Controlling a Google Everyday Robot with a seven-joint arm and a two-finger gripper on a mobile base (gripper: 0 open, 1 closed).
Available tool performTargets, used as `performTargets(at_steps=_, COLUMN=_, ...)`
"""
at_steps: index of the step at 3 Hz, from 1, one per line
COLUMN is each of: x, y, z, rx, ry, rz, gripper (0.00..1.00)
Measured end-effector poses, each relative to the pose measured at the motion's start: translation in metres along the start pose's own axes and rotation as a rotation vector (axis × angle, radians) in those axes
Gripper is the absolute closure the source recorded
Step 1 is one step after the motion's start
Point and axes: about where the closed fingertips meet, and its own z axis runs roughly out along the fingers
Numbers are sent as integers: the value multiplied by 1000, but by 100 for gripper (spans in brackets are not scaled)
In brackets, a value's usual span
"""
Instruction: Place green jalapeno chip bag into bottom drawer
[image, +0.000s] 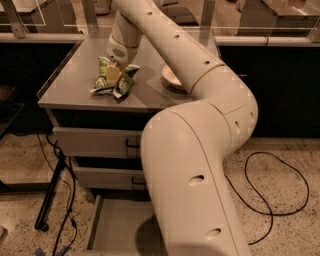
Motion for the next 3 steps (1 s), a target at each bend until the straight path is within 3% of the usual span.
performTargets(at_steps=1, x=-6, y=0, z=-3, rx=14, ry=-12, rz=-10, gripper=100)
performTargets(at_steps=2, x=-19, y=10, z=-27, rx=60, ry=-40, rz=-48, gripper=100)
performTargets(at_steps=3, x=-29, y=37, z=-65, rx=109, ry=-71, rz=-94, gripper=100)
